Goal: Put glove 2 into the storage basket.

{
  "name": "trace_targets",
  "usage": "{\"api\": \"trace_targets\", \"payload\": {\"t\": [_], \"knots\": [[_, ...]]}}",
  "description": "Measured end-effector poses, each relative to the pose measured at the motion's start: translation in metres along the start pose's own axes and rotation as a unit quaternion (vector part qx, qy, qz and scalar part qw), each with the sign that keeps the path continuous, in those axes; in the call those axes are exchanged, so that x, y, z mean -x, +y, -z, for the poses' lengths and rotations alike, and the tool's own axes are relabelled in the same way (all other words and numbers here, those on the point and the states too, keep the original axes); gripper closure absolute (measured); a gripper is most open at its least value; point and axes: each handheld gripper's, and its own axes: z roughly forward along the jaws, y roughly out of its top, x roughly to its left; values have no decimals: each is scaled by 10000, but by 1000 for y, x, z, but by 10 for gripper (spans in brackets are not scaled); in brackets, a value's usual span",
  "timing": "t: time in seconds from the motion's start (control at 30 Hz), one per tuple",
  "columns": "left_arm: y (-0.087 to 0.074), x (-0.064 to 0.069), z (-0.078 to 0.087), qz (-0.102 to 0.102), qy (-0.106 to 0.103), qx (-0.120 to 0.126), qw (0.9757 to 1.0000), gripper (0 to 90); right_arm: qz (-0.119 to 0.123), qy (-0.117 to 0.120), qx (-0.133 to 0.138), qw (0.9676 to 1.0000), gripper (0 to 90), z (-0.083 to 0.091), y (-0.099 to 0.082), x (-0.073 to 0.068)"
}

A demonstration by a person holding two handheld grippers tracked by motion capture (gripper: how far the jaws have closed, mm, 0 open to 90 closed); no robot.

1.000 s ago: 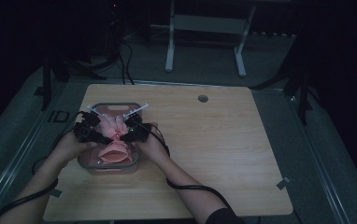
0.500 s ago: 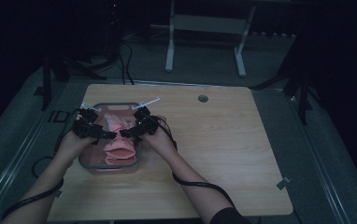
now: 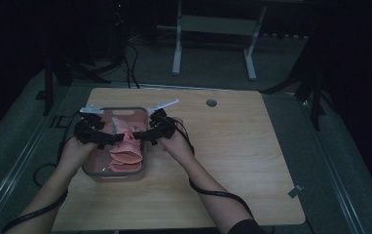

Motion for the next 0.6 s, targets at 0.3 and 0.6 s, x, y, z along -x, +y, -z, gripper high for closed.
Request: {"api": "trace_targets", "payload": {"t": [0.3,0.6], "knots": [[7,43,6,-266,-519,402,9975,3,153,-5,-2,9999,149,17,-8,4],[12,86,0,-732,-792,409,9933,3,186,8,-3,9998,149,39,-21,10]]}}
